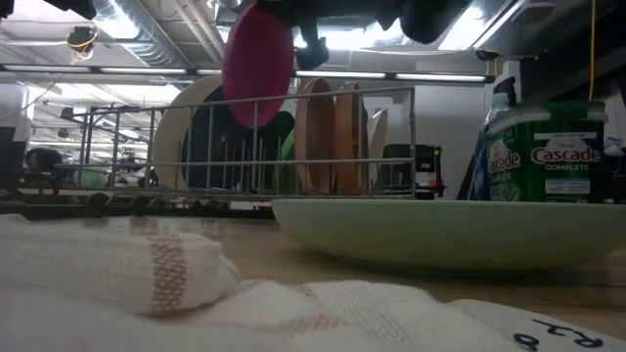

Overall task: Sort dishes
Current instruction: Put the pink plate in the dish rack

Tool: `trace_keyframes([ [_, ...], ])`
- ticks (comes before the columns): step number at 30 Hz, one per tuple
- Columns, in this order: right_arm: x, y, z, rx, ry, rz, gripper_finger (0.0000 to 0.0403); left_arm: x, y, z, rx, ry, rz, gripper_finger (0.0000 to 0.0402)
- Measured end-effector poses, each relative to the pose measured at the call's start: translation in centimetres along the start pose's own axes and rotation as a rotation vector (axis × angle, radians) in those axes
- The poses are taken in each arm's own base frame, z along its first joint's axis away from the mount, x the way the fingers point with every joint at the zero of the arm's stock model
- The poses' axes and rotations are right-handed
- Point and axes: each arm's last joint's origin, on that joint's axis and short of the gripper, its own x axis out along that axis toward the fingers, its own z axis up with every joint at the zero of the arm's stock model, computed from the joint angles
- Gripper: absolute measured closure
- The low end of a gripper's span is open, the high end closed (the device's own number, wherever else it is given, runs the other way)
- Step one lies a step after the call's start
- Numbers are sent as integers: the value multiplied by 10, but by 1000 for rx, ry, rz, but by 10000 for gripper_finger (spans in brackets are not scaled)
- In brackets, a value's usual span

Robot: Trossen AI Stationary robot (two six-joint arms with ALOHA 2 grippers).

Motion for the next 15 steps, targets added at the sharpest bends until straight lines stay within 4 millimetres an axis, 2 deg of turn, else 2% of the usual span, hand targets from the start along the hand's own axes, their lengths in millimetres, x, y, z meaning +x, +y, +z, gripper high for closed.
trace_keyframes([
  [8, 2, -11, -7, 26, -14, -7, 398, 0, 0, 0, 4, 0, 0, 283],
  [15, 9, -18, -1, 29, -17, -1, 398, 0, 0, 0, 8, 0, 0, 283],
])
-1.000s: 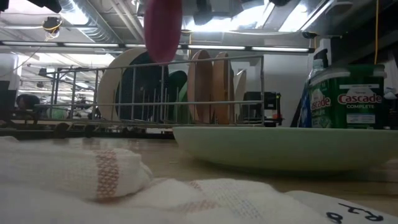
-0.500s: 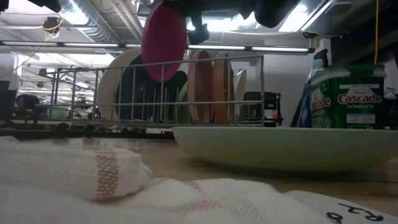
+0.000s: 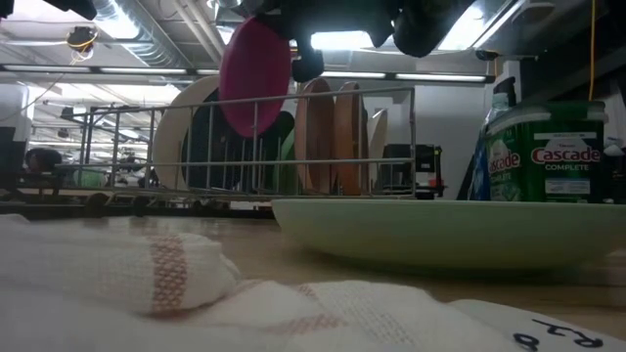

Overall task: Sort dishes
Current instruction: Put the pink plate in the dish rack

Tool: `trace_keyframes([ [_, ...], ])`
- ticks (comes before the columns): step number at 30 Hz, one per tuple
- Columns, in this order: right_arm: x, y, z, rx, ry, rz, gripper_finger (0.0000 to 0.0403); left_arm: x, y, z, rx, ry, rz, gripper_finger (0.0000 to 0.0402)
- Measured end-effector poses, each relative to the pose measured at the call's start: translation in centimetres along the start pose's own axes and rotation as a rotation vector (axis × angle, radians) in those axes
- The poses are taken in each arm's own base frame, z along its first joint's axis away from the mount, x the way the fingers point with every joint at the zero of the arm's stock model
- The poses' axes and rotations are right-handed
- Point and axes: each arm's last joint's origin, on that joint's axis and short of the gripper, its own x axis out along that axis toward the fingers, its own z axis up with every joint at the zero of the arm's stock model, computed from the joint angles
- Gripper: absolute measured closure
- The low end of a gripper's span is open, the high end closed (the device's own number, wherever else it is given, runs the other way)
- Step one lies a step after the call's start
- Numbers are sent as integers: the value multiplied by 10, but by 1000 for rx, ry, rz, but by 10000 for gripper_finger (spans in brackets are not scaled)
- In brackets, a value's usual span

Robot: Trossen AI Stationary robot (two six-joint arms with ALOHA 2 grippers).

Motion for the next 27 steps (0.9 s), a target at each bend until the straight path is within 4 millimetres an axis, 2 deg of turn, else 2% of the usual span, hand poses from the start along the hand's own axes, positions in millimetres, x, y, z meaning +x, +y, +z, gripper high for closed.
trace_keyframes([
  [10, 9, -12, 10, 54, 5, 5, 398, 0, 0, 0, 0, 0, 0, 283],
  [19, 8, -19, 3, 42, 27, -100, 398, 0, 0, 0, 0, 0, 0, 283],
  [27, 8, -21, 0, 25, 56, -124, 387, 0, 0, 0, 0, 0, 0, 283],
])
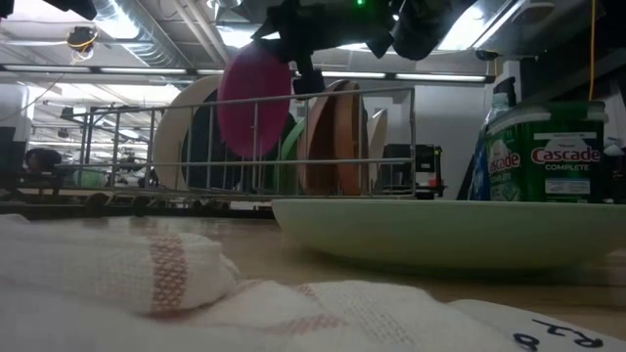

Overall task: Sort dishes
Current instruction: Put the pink plate in the dish rack

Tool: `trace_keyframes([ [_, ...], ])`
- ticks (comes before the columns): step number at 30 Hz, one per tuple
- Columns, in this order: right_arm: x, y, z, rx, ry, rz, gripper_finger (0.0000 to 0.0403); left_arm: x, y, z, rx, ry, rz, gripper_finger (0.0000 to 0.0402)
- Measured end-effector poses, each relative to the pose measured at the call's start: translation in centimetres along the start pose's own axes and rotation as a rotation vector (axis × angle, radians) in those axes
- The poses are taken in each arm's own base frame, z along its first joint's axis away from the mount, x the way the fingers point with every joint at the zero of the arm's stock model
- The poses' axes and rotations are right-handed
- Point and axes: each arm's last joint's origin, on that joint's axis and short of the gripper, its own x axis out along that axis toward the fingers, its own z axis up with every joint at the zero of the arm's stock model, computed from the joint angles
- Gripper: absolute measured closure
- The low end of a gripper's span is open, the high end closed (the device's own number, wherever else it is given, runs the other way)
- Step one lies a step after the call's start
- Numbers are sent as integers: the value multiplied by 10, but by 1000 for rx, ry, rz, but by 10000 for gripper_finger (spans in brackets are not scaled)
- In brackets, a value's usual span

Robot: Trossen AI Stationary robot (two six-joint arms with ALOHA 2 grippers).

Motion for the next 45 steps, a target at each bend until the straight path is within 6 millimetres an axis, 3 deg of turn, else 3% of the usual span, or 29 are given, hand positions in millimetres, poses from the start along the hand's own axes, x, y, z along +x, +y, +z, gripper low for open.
trace_keyframes([
  [6, 0, -2, -1, -20, 16, -12, 371, 0, 0, 0, 0, 0, 0, 283],
  [11, 0, -2, -3, -26, 81, 32, 394, 0, 0, 0, 0, 0, 0, 283],
  [28, 0, -3, -9, -50, 220, 93, 398, 0, 0, 0, -1, 0, 0, 283],
  [45, 18, -30, 12, 17, 198, -22, 393, 0, 0, 0, -11, 0, 0, 283],
])
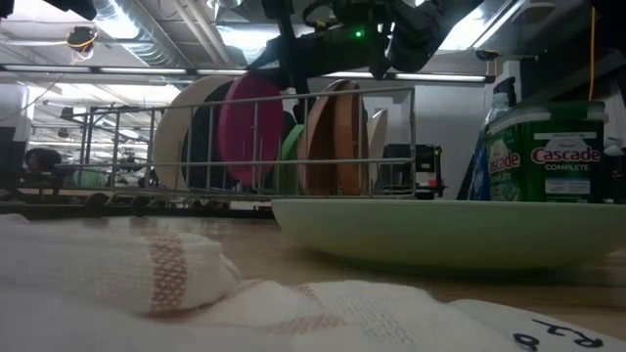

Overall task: Sort dishes
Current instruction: Put the pink plate in the dish rack

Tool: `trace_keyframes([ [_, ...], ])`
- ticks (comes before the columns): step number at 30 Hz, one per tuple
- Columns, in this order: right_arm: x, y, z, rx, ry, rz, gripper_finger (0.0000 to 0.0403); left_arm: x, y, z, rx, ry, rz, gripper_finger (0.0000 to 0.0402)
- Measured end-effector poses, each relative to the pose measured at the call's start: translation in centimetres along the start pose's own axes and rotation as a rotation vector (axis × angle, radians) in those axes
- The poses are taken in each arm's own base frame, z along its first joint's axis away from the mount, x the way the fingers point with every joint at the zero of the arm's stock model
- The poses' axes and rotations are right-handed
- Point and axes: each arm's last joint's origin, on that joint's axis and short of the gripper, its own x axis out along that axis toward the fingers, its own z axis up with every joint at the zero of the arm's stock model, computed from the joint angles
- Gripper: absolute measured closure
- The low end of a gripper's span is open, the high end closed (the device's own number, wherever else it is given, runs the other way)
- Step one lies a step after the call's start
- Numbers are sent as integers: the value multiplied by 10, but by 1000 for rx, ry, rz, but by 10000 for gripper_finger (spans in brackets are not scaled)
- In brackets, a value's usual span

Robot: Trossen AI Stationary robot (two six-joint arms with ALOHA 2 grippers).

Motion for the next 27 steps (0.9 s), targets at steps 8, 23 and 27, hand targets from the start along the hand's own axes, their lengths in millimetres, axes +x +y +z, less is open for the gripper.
trace_keyframes([
  [8, 0, 0, -3, -1, 51, 10, 351, 0, 0, 0, 8, 0, 0, 283],
  [23, 0, -1, -1, 0, 55, 16, 313, 0, 0, 0, 0, 0, 0, 283],
  [27, 1, -3, 1, 28, 3, -20, 322, 0, 0, 0, 0, 0, 0, 283],
])
